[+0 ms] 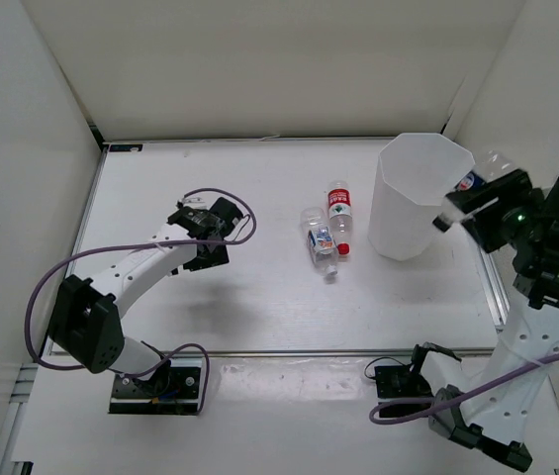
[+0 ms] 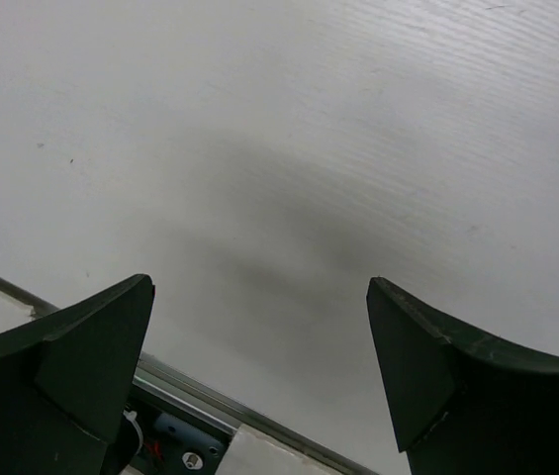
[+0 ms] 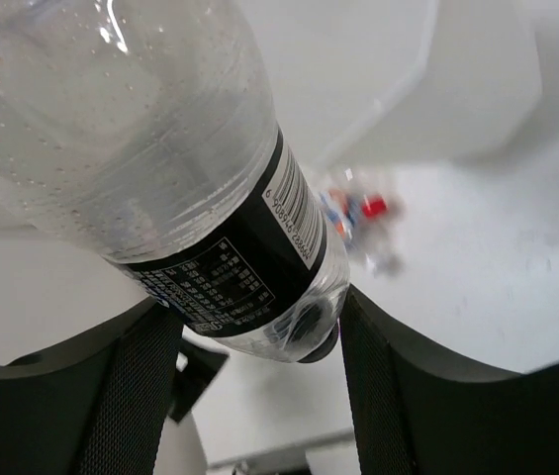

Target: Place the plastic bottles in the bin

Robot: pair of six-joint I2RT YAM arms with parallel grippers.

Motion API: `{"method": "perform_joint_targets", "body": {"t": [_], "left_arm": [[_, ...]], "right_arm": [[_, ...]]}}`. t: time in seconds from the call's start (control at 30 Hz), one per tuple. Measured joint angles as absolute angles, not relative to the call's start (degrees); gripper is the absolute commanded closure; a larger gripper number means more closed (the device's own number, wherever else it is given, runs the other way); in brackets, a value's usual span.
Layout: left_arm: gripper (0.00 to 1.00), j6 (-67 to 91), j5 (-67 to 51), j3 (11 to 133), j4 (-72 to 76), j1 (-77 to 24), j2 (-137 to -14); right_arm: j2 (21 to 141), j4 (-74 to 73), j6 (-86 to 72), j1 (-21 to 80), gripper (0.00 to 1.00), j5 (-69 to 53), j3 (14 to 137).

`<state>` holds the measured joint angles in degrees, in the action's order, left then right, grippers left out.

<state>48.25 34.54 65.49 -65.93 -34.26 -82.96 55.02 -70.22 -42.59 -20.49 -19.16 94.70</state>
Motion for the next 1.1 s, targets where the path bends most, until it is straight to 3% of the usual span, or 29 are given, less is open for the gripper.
{"method": "perform_joint_targets", "body": {"t": [0.2,0.3,0.53,0.77,1.1], "left_arm": [[0.00,46.28,29.89,72.25,-65.91,-34.26,-86.15],[0.00,45.60,28.47,76.27,-65.73,-34.35,-88.75],[0.00,44.42,22.70,95.15,-68.69,-33.71,-96.38],[0.00,40.12,11.53,111.07,-65.06,-32.86,-102.02],[0.00,37.23,-13.30,116.64,-54.04,-32.16,-122.87]], "right_arm": [[68.18,-62.22,-42.61,-16.27,0.99,-13.65,103.74],[78.76,-58.94,-42.35,-10.90,0.89,-9.23,108.51],[91.05,-58.02,-42.35,-2.13,0.00,-3.25,109.62],[87.96,-58.61,-39.53,-2.04,0.00,-0.32,109.32],[74.85,-57.19,-37.71,-0.51,0.00,-4.75,99.24]]}}
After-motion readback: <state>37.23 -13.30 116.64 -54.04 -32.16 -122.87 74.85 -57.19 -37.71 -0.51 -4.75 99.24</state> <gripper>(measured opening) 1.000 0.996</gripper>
